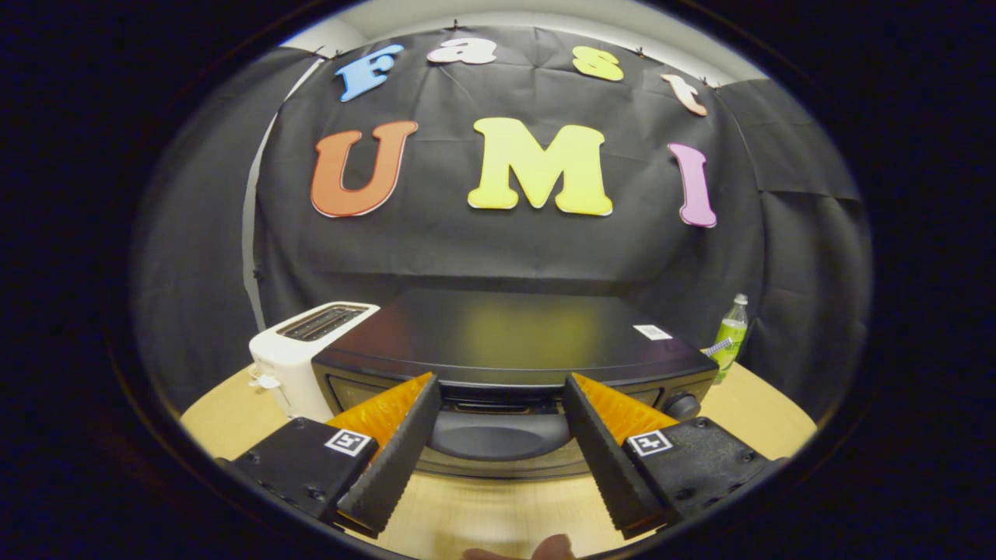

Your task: Open the toaster oven, put the food inside, and close the toaster oven door.

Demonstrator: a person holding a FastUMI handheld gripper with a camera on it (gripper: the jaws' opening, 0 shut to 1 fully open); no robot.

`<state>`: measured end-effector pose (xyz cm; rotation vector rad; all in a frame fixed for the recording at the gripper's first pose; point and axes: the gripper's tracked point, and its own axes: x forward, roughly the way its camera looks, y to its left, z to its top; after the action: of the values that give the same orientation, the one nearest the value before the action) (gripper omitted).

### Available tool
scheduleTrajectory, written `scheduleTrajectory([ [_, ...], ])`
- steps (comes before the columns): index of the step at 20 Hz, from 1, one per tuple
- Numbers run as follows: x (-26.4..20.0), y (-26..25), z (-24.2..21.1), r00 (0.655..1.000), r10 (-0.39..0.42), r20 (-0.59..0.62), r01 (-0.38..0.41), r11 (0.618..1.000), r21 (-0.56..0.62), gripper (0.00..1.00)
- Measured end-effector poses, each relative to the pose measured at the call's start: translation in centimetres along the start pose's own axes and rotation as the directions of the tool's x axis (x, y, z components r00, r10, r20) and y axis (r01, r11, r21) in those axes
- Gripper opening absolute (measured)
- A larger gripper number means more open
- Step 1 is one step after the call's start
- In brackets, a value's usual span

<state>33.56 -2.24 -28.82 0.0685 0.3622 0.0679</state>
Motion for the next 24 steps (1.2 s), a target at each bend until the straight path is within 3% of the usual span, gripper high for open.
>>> scheduleTrajectory([
  [7,-4.0,0.2,-2.1,0.997,0.033,-0.071,-0.031,0.999,0.03,1.0],
  [15,-9.3,0.2,-8.3,0.982,0.039,-0.184,-0.042,0.999,-0.013,1.0],
  [24,-11.0,0.2,-14.1,0.936,0.083,-0.342,-0.07,0.996,0.052,1.0],
])
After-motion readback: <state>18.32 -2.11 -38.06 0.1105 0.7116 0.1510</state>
